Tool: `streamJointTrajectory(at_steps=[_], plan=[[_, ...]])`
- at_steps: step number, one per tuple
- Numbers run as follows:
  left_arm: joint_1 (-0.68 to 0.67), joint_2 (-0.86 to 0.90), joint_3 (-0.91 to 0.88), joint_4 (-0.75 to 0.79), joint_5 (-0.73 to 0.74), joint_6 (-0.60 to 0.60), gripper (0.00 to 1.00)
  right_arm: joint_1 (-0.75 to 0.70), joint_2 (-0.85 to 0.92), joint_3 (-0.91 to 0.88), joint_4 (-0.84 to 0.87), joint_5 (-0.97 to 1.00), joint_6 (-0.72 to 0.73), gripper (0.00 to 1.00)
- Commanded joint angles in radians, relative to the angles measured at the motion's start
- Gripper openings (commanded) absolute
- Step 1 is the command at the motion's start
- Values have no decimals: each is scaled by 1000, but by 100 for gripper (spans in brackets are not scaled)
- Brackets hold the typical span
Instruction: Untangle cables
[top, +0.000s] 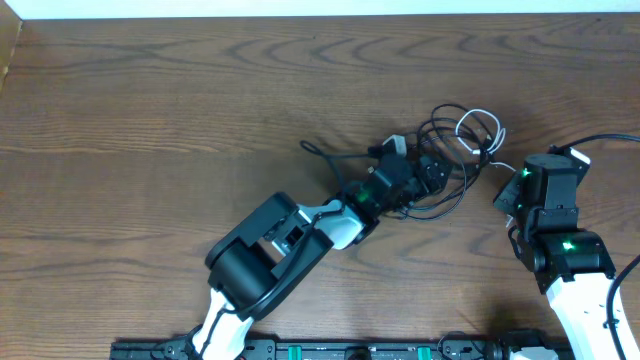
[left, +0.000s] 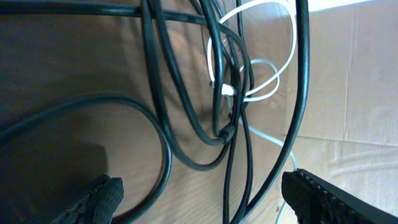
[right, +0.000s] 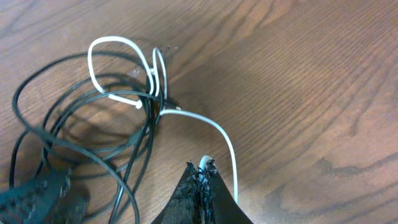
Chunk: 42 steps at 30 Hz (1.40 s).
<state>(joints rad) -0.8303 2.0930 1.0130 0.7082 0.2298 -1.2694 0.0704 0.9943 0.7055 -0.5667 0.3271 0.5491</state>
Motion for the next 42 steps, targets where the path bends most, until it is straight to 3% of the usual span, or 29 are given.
streamJointTrajectory(at_steps=[1, 3, 8, 11, 21, 27, 42], plan=[[-1, 33, 68, 8, -11, -11, 88, -6, -9, 7, -20, 3, 15, 1], [-1, 50, 90, 8, -15, -11, 83, -6, -9, 7, -32, 3, 15, 1], [-1, 76, 97, 0, -27, -11, 48, -6, -9, 7, -35, 3, 16, 1], [1, 77, 97, -48, -48, 1, 8, -6, -9, 7, -39, 3, 15, 1], [78, 77, 97, -224, -2, 64, 7, -6, -9, 7, -58, 3, 15, 1], [142, 77, 97, -416, -2, 73, 8, -6, -9, 7, -58, 3, 15, 1], [407, -52, 97, -857, -3, 319, 7, -6, -8, 7, -43, -69, 16, 1]])
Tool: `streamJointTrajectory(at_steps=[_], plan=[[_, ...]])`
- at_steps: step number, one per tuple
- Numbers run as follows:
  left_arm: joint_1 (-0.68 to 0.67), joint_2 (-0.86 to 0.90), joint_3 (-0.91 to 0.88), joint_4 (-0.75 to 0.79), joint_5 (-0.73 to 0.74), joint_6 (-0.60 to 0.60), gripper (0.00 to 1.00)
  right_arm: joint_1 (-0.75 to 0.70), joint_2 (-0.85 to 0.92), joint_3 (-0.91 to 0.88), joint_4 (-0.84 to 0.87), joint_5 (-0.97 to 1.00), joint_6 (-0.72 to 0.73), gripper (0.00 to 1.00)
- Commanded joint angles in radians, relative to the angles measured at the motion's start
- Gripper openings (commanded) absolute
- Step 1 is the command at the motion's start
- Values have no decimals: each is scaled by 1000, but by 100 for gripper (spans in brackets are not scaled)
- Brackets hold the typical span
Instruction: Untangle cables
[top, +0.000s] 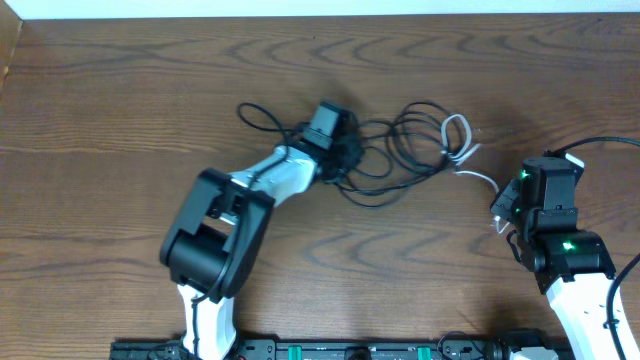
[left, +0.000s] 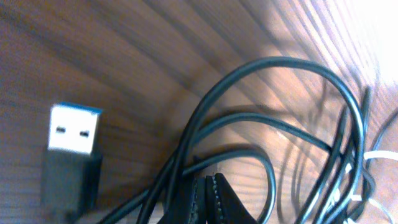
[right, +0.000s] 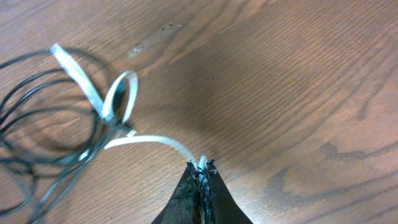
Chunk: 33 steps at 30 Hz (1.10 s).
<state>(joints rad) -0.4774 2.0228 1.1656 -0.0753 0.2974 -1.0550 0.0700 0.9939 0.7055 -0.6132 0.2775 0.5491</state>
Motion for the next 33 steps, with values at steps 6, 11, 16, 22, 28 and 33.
streamJointTrajectory(at_steps=[6, 11, 16, 22, 28, 33], plan=[[115, -135, -55, -211, -74, 217, 7, -6, -8, 7, 16, -73, 15, 4], [117, -290, -55, -335, -117, 263, 7, -6, -8, 7, 19, -123, 15, 4], [116, -446, -55, -393, -134, 311, 8, -6, -8, 7, 19, -172, 15, 8], [109, -521, -55, -418, -78, 310, 78, -6, -7, 7, 18, -195, 15, 23], [40, -503, -56, -398, -50, 222, 83, -5, -5, 7, 16, -197, 15, 33], [-40, -469, -56, -296, -135, 178, 83, -5, 15, 6, 2, -235, 15, 36]])
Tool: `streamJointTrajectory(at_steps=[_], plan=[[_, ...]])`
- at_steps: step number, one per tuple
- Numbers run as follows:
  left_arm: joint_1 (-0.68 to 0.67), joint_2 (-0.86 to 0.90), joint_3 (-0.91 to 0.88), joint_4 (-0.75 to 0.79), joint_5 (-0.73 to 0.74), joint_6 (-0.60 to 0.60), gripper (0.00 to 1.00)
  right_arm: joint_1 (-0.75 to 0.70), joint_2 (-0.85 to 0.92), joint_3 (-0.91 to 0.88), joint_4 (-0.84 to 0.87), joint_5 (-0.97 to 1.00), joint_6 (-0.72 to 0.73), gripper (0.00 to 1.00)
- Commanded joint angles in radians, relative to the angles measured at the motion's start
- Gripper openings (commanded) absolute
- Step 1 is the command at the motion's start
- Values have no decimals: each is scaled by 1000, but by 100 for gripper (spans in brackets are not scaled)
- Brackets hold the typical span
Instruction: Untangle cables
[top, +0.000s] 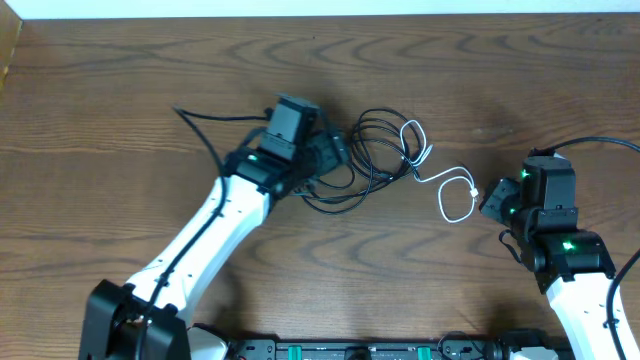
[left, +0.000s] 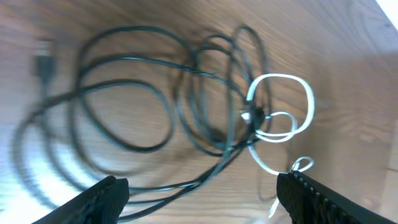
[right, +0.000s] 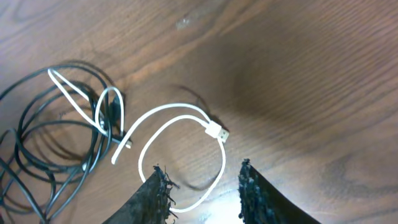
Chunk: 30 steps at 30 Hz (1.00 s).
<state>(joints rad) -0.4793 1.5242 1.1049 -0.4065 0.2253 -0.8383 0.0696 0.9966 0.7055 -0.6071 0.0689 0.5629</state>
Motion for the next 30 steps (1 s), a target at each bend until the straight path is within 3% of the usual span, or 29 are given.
streamJointTrajectory(at_steps=[1, 7, 12, 23, 29, 30], plan=[[-57, 42, 5, 60, -104, -39, 83, -4, 19, 6, -10, -27, 2, 36], [-178, 174, 5, 216, -282, 55, 83, -5, 69, 6, -19, -27, 1, 36], [-212, 273, 5, 226, -432, 64, 87, -5, 86, 6, -29, -27, 1, 36], [-212, 426, 5, 397, -450, 64, 91, -4, 86, 6, -39, -61, 1, 36], [-212, 447, 5, 380, -451, 85, 29, -4, 87, 6, -29, -62, 1, 39], [-212, 447, 5, 375, -451, 93, 23, -4, 88, 6, -20, -64, 1, 40]])
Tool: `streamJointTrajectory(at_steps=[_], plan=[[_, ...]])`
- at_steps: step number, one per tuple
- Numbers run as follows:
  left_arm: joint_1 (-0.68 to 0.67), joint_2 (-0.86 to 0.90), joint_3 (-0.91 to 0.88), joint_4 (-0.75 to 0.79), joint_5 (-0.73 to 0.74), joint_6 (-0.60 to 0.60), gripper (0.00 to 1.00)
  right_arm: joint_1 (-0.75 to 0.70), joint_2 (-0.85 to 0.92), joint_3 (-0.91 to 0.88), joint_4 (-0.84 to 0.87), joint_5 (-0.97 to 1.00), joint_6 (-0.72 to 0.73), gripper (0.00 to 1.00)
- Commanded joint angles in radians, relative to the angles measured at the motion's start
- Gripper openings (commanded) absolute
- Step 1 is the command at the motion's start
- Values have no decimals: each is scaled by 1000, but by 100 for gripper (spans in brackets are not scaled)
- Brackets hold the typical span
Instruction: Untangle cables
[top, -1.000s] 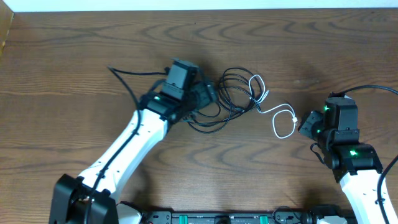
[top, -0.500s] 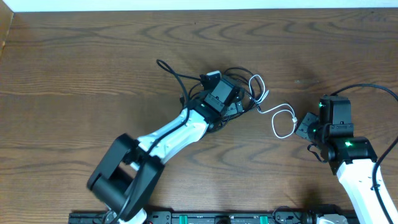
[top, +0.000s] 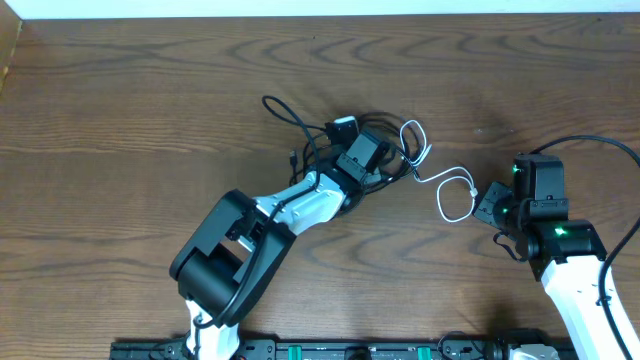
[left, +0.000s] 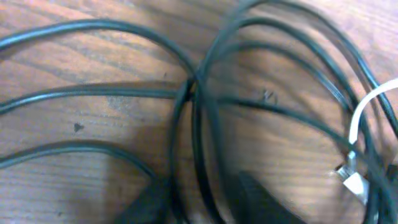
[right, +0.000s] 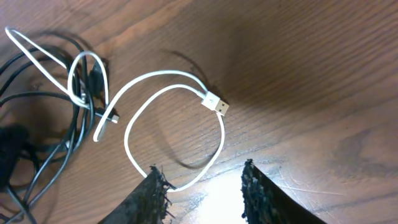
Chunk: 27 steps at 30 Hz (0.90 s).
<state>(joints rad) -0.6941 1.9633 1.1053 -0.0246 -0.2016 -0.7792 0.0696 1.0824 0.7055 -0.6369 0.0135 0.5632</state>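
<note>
A tangle of black cable (top: 318, 148) lies at the table's middle, with white loops (top: 412, 140) caught in its right side. The white cable runs right into a free loop ending in a USB plug (top: 470, 193) (right: 216, 104). My left gripper (top: 362, 160) (left: 202, 202) is low in the tangle, blurred, jaws apart with black strands (left: 199, 124) between them. My right gripper (top: 483, 207) (right: 204, 190) is open just right of the white loop, whose near curve passes between its fingertips (right: 157, 190).
Bare wooden table (top: 120, 200) surrounds the cables on all sides. A black cable end (top: 268, 101) sticks out at the tangle's upper left. The right arm's own black lead (top: 600, 145) arcs at the far right edge.
My left gripper was wide open high above the tangle's left part; now it is low in the tangle's right part, jaws narrower around black strands. The black cable has bunched rightward. Right gripper stays open.
First my left gripper hung open over the tangle while the right was shut on the white cable's end. Then the left was shut on black cable farther left, the white cable stretched. Then both were open, white end lying free. Now the left is down in the tangle.
</note>
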Motion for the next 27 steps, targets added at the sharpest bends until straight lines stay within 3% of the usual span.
streamJointTrajectory(at_steps=[1, 2, 9, 13, 20, 22, 25, 27], plan=[[3, 8, 5, -13, -24, 42, 13, -3, 3, 6, 22, -19, 1, 43], [3, 8, 5, -21, -24, 47, 8, -3, 5, 6, 36, -34, 1, 44], [3, 8, 5, -64, -24, 46, 8, -1, 72, 6, 180, -264, 1, 60], [3, 8, 5, -72, -24, 46, 8, 43, 172, 6, 254, -385, 2, 62], [3, 8, 5, -76, -24, 46, 8, 143, 333, 6, 350, -386, 27, 62], [3, 8, 5, -80, -24, 46, 8, 155, 364, 6, 388, -386, 27, 54], [3, 8, 5, -91, -35, 46, 8, 159, 394, 6, 401, -373, 27, 15], [3, 8, 5, -95, -49, 45, 8, 159, 400, 6, 375, -328, 27, 1]])
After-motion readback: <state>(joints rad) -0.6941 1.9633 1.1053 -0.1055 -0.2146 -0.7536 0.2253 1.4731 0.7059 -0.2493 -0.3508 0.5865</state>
